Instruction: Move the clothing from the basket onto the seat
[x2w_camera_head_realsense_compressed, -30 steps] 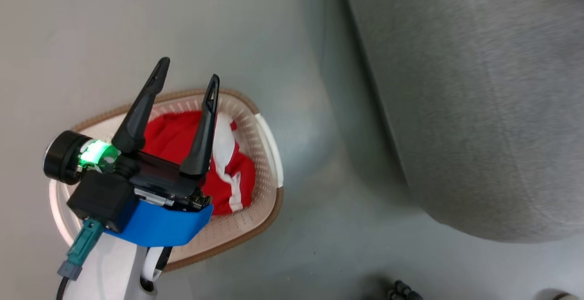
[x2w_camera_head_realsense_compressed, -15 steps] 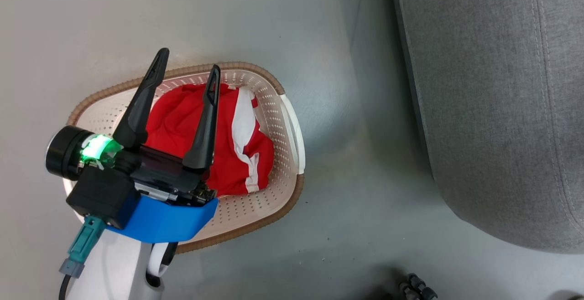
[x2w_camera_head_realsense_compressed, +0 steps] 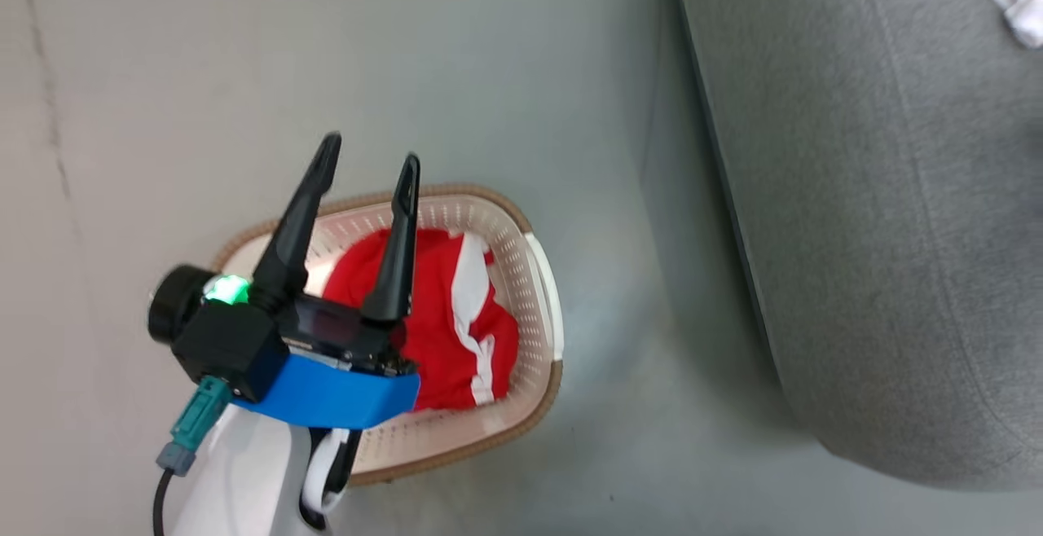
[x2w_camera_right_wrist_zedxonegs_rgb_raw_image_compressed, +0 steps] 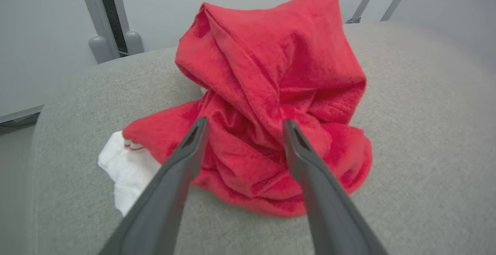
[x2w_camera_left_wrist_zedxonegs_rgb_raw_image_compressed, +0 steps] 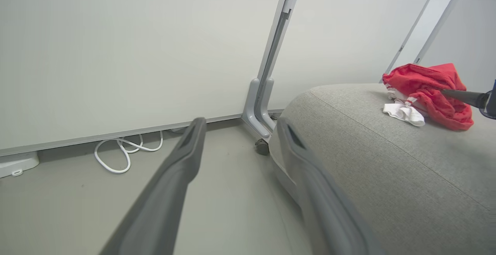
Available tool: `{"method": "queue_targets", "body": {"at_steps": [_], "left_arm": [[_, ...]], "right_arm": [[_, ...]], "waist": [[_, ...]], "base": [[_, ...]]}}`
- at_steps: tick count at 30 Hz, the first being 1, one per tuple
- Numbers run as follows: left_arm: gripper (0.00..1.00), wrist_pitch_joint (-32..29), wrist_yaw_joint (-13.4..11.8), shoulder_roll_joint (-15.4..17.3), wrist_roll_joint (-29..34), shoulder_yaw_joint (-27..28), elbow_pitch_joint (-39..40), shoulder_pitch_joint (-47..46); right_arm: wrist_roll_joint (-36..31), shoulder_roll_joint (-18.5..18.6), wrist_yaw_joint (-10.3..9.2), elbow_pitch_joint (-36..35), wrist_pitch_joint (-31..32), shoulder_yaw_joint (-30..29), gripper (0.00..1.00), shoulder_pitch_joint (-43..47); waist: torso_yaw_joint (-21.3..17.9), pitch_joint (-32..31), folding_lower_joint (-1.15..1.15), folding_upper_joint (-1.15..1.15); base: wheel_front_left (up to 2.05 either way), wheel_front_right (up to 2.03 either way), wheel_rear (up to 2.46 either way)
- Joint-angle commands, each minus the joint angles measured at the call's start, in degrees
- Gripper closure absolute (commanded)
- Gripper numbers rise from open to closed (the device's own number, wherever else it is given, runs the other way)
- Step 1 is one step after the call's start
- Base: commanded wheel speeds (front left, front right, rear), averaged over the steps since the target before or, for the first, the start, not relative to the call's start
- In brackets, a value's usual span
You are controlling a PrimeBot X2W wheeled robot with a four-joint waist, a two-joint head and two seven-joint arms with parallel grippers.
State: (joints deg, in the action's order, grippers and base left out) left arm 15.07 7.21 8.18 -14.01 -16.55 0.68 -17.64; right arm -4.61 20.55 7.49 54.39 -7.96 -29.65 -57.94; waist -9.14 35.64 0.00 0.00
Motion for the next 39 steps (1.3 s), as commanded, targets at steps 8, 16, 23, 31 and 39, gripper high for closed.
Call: {"method": "queue_targets", "body": {"at_steps": [8, 16, 23, 31, 39], "left_arm": [[0.00, 0.16, 0.40, -2.27, -2.18, 2.45, -5.17, 6.55], [0.00, 0.16, 0.40, -3.74, -2.51, 6.25, -8.08, 12.54], [0.00, 0.16, 0.40, -4.47, -2.23, 10.32, -9.57, 15.26], [0.00, 0.16, 0.39, -5.09, -1.14, 14.73, -11.03, 17.87], [0.00, 0.16, 0.39, -5.22, -0.30, 17.12, -11.66, 20.04]], "right_arm": [[3.46, -4.39, 0.01, -1.46, -4.40, 13.85, 0.00, 10.59], [9.37, -8.08, 0.01, -10.90, -4.39, 25.88, 0.00, 21.72], [10.55, -10.41, 0.01, -20.68, -3.53, 29.60, 0.00, 30.92], [9.75, -15.02, 0.01, -30.91, -0.98, 29.45, 0.00, 42.43], [8.91, -17.19, 0.01, -38.42, 2.13, 28.93, 0.00, 49.31]], "waist": [[3.04, -18.80, 0.00, 0.00], [4.23, -27.77, 0.00, 0.00], [5.67, -30.99, 0.00, 0.00], [8.43, -33.77, 0.00, 0.00], [9.41, -34.98, 0.00, 0.00]], "base": [[0.00, 0.00, 0.00], [0.00, 0.00, 0.00], [0.00, 0.00, 0.00], [0.00, 0.00, 0.00], [0.00, 0.00, 0.00]]}}
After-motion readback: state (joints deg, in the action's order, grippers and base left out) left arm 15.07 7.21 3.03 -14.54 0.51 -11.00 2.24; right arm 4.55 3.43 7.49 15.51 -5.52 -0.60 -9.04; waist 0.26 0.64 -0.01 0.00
